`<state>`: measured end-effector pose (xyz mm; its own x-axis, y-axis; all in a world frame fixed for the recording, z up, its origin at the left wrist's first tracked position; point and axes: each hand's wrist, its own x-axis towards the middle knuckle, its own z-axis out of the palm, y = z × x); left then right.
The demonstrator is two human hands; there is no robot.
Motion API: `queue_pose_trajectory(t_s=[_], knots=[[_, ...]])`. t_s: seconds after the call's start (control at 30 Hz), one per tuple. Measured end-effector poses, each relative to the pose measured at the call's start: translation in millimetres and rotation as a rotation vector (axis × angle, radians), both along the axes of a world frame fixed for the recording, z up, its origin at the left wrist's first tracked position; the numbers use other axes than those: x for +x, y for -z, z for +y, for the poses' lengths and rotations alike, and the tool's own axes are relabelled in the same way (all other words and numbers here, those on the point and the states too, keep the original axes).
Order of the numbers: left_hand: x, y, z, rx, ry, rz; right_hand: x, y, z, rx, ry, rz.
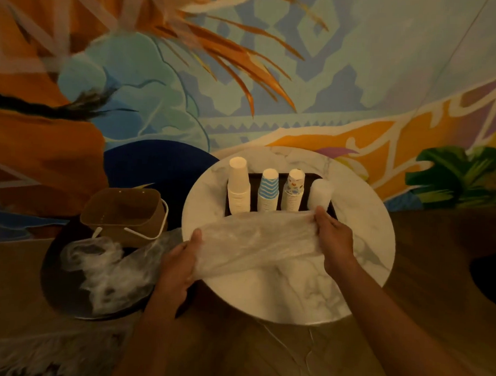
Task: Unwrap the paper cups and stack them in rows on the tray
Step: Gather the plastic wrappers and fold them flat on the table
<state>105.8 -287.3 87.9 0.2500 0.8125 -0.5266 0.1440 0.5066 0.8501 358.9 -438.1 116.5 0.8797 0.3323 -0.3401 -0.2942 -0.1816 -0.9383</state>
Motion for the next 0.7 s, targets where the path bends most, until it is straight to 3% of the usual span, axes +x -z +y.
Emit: queue_pose_trajectory(t_s=[0.13, 0.3, 0.43, 0.7], knots=[[-21.9, 5.0, 12.7, 0.090, 0.126, 0.130, -2.7, -8.1, -4.7, -0.029, 0.043, -0.002], [-23.6, 9.5, 7.6, 0.499, 0.239, 0.183, -17.4, -14.4, 0.3, 0.003, -0.038, -0.025], [-1.6, 15.5, -16.1, 0.743, 0.524, 0.274, -31.6, -22.5, 6.6, 0.003, -0.086, -0.055], [19.8, 37.2, -23.1, 0.333, 0.586, 0.116, -29.1, -24.2, -9.5, -0.087, -0.205, -0.078]])
